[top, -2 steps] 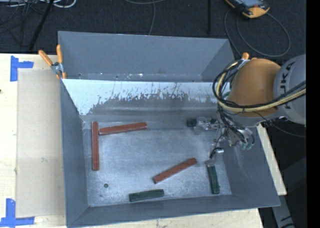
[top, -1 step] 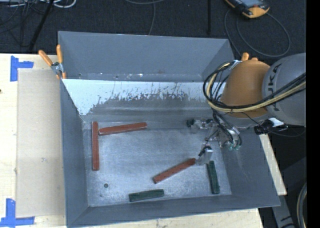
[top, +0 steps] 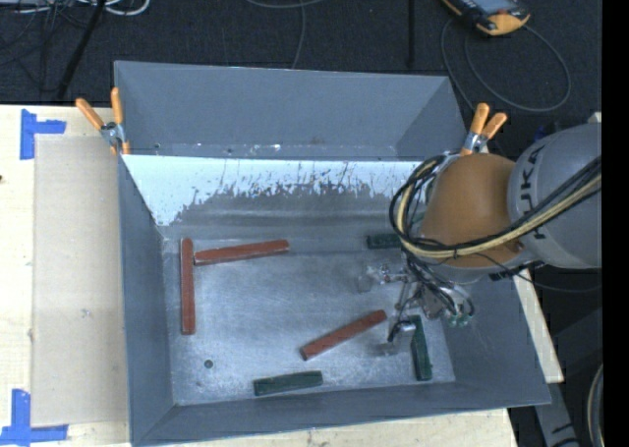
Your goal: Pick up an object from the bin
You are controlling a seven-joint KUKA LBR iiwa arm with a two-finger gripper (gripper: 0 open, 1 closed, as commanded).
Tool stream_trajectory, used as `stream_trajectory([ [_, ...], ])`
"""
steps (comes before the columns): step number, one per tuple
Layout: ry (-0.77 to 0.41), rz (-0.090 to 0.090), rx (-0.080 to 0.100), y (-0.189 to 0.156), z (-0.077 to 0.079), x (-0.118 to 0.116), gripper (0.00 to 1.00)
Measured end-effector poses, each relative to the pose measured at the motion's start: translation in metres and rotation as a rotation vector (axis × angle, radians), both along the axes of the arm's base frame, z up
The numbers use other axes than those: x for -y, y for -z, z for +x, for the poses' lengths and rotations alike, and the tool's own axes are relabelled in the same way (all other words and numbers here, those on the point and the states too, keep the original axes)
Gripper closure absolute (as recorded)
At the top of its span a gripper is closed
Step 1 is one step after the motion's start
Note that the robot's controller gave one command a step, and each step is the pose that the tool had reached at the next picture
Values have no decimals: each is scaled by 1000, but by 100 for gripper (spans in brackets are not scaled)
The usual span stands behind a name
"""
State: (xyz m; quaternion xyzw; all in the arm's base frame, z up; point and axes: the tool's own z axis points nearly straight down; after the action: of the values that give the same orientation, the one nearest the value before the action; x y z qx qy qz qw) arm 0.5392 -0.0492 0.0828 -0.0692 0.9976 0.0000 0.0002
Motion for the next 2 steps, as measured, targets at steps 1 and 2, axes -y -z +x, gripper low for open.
stream_trajectory([
  [1, -57, 1, -3, 4, -12, -5, 0],
  [2, -147, 1, -5, -16, -3, 5, 0],
])
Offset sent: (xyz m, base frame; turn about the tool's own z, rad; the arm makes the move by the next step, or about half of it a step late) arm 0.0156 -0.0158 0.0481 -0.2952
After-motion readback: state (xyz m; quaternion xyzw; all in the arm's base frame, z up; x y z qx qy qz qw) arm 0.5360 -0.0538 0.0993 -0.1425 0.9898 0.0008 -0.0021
